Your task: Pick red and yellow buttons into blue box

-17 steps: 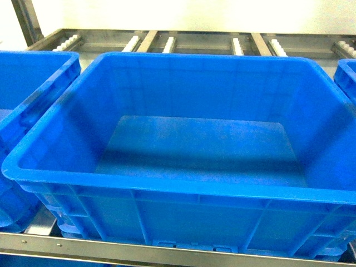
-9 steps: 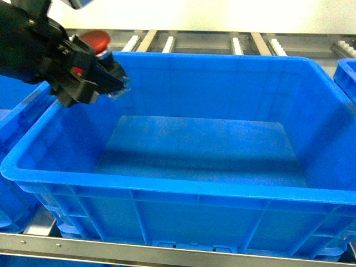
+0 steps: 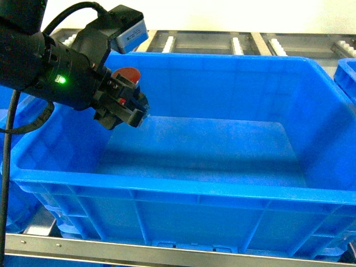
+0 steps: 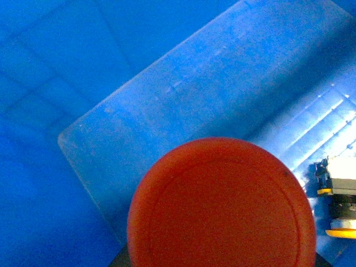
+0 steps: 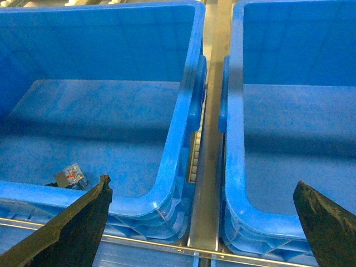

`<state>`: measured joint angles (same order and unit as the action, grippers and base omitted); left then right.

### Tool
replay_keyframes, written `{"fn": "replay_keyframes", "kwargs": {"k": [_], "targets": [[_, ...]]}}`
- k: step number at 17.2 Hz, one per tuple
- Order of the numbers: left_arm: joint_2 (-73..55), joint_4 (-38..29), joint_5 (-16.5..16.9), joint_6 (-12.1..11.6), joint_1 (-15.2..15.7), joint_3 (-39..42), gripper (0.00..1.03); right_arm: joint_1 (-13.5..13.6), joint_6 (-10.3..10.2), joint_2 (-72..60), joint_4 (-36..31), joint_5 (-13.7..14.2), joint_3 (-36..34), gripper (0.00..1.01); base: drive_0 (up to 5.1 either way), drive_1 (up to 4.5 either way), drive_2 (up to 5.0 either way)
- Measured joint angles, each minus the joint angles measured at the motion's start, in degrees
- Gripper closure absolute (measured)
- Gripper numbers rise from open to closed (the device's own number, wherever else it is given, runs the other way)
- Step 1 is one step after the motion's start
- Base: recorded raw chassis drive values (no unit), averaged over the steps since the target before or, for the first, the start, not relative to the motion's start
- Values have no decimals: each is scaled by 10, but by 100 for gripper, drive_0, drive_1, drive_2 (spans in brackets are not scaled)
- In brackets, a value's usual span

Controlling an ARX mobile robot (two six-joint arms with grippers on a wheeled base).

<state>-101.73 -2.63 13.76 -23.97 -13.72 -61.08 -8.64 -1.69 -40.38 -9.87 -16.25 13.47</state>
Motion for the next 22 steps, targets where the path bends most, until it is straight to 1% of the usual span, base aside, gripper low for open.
{"fn": "replay_keyframes", "kwargs": {"k": [3,12,13,19,20,21,22], "targets": [[-1,-7,-7,0,-1,0,79,0,0,0,0,0,0,3,0,0,0],[-1,-7,-8,0,-1,0,79,0,0,0,0,0,0,3,0,0,0],[-1,-7,-8,0,-1,0,71,0,0,0,0,0,0,3,0,0,0],[-1,-7,-8,0,-1,0,4,0,0,0,0,0,0,3,0,0,0],[-1,-7,-8,0,-1,0,5,0,0,0,0,0,0,3,0,0,0],[16,-20,-16,-13,-5,15,5,0,0,0,0,0,0,3,0,0,0],[70,-29,-15,-40,-9,50,5,0,0,0,0,0,0,3,0,0,0]]}}
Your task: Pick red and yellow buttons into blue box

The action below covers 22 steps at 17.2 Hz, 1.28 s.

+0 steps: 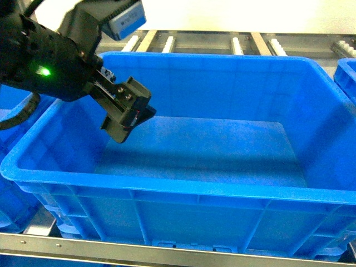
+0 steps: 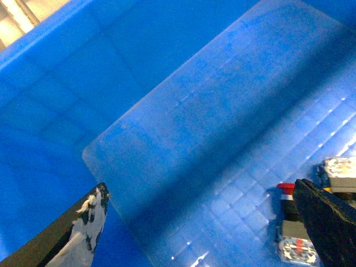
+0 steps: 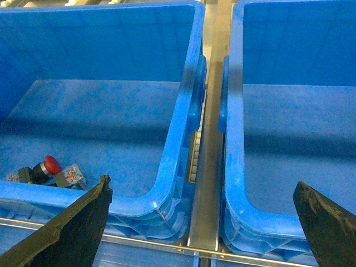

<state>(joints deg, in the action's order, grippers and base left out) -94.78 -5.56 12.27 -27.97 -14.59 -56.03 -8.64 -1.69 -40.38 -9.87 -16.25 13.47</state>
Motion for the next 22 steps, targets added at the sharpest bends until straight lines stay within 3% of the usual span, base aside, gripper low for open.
{"fn": "replay_keyframes", "kwargs": {"k": [7,11,15,17,22], "targets": [[234,6,34,-86,25,130,5,0,0,0,0,0,0,3,0,0,0],[397,12,65,-111,60,187,5,0,0,0,0,0,0,3,0,0,0],[510,30,64,-115,78,252,5,0,0,0,0,0,0,3,0,0,0],[573,47,34,-115,75,289,5,0,0,0,0,0,0,3,0,0,0],[572,48,25,-115,75,294,5,0,0,0,0,0,0,3,0,0,0]]}}
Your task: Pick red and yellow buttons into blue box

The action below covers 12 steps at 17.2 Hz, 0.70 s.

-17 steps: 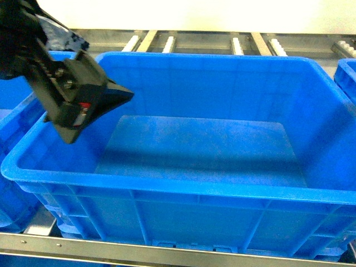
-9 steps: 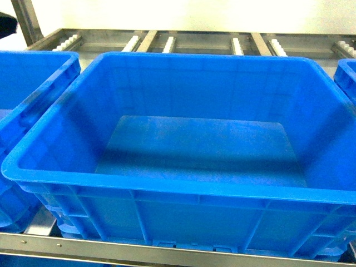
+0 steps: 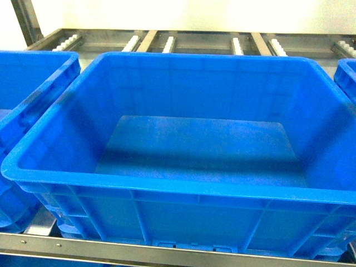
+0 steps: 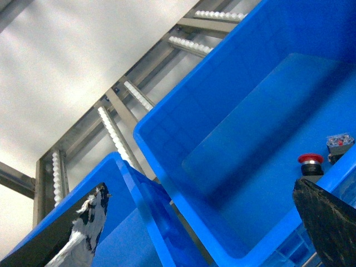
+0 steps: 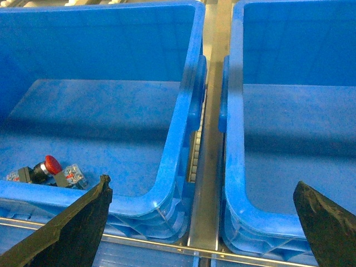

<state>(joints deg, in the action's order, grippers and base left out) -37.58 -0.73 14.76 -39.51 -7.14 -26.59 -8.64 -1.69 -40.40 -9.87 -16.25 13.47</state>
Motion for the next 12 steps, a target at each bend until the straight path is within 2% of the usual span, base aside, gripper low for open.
{"fn": "replay_keyframes", "kwargs": {"k": [2,3,4,5,6,7,8,9,10,12], "targets": [[0,0,0,0,0,0,5,0,0,0,0,0,0,3,0,0,0],[2,-28,-24,15,-8,7,7,0,0,0,0,0,0,3,0,0,0],[15,-98,-111,73,-32,37,16,2,1,-3,-41,12,-10,5,0,0,0],[34,-135,-172,145,-34,68,25,20,5,-2,-150,70,-48,16,0,0,0],[50,-149,-215,216,-24,94,34,26,10,8,-194,88,-73,23,0,0,0],[60,-151,-229,268,-13,108,41,33,12,24,-215,104,-91,32,0,0,0],[70,-154,-229,315,-1,121,50,47,13,39,-212,127,-94,39,0,0,0],[85,-156,-219,352,3,140,63,84,14,63,-201,155,-94,52,0,0,0],[95,-156,-207,366,8,153,72,91,16,78,-191,153,-97,62,0,0,0],[122,-154,-154,381,65,175,92,86,16,111,-164,163,-110,84,0,0,0]]}}
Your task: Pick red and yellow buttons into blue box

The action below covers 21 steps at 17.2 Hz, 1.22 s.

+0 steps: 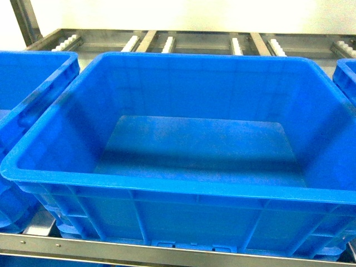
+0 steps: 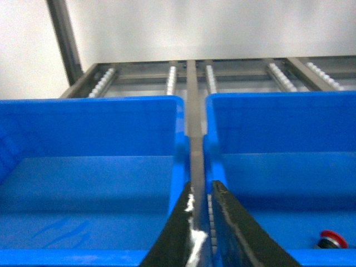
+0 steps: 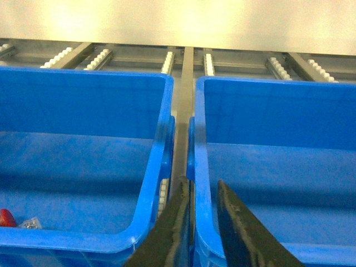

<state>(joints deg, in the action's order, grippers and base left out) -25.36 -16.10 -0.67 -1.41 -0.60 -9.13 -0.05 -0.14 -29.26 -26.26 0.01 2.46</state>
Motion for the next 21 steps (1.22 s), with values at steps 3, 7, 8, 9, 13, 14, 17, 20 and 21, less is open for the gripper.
{"fn": "replay_keyframes", "kwargs": {"k": [3,7,8,9,13,14,17,20,21], "targets": [[35,8,7,10,3,26,101,0,2,28,7,-1,-19,99,0,0,0],[67,20,7,10,5,46,101,0,2,82,49,0,-19,99,0,0,0],[76,25,7,10,5,49,101,0,2,92,61,0,-19,99,0,0,0],[82,28,7,10,5,52,101,0,2,101,71,0,-19,99,0,0,0],[113,47,7,10,5,65,101,0,2,143,111,0,-19,99,0,0,0],[119,52,7,10,5,66,101,0,2,150,119,0,-19,99,0,0,0],[148,57,7,11,5,83,101,0,2,180,149,0,-19,99,0,0,0],[242,168,7,11,5,83,101,0,2,233,221,0,-18,99,0,0,0],[247,151,7,11,5,81,101,0,2,275,269,0,-18,99,0,0,0]]}}
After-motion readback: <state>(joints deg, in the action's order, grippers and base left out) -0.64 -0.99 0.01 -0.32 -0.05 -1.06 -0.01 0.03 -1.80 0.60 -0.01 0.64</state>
